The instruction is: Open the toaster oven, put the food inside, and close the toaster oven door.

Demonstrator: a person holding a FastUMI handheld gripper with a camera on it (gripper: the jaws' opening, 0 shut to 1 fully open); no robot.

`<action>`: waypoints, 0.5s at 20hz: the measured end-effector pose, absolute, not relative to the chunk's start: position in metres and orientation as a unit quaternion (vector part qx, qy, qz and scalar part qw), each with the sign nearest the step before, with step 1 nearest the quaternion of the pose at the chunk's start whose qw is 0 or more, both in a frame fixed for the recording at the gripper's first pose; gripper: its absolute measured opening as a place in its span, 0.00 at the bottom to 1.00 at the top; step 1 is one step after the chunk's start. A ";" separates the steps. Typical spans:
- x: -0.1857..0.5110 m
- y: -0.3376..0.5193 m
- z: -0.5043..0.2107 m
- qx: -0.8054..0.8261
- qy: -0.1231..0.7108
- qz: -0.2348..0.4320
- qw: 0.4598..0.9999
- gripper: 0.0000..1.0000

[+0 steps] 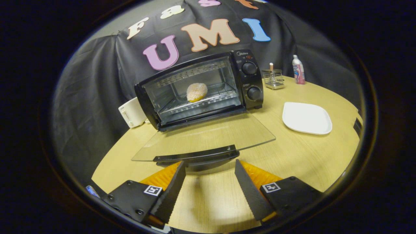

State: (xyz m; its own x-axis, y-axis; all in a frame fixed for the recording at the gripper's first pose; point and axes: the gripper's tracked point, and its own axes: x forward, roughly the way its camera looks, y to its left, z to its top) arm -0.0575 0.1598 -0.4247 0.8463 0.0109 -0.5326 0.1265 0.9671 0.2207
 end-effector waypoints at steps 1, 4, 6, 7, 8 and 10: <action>-0.057 0.162 -0.420 0.129 0.271 -0.027 0.954 0.96; -0.051 0.164 -0.411 0.139 0.260 -0.023 0.955 0.96; -0.051 0.165 -0.410 0.139 0.260 -0.020 0.955 0.96; -0.050 0.164 -0.410 0.141 0.261 -0.020 0.955 0.96; -0.049 0.164 -0.409 0.141 0.260 -0.019 0.955 0.96; -0.047 0.164 -0.401 0.143 0.253 -0.017 0.957 0.96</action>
